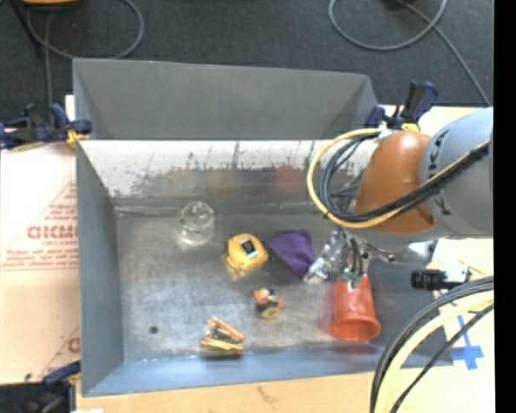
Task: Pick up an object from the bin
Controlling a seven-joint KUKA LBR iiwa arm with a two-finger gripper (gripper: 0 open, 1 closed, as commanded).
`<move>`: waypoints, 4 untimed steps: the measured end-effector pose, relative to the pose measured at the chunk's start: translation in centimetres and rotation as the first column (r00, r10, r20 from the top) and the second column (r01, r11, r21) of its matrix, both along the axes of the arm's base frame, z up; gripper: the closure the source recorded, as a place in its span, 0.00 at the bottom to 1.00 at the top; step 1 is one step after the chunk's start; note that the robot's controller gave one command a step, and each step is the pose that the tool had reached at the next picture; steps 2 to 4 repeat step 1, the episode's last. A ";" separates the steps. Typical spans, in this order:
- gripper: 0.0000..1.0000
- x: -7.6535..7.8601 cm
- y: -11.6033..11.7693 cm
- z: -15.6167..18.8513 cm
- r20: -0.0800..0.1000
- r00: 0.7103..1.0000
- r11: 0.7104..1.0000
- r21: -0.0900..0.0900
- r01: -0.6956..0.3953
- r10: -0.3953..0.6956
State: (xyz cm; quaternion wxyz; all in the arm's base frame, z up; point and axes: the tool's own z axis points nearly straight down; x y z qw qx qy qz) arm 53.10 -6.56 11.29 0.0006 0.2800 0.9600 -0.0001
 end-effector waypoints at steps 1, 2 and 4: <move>1.00 0.0 0.0 1.8 -0.001 1.000 1.000 0.001 -0.001 0.001; 1.00 0.0 0.0 1.8 -0.001 1.000 1.000 0.001 -0.001 0.001; 1.00 0.0 0.0 1.8 -0.001 1.000 1.000 0.001 -0.001 0.001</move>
Offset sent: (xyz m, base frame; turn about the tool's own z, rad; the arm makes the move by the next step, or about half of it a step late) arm 0.0000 0.0001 0.0721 0.0000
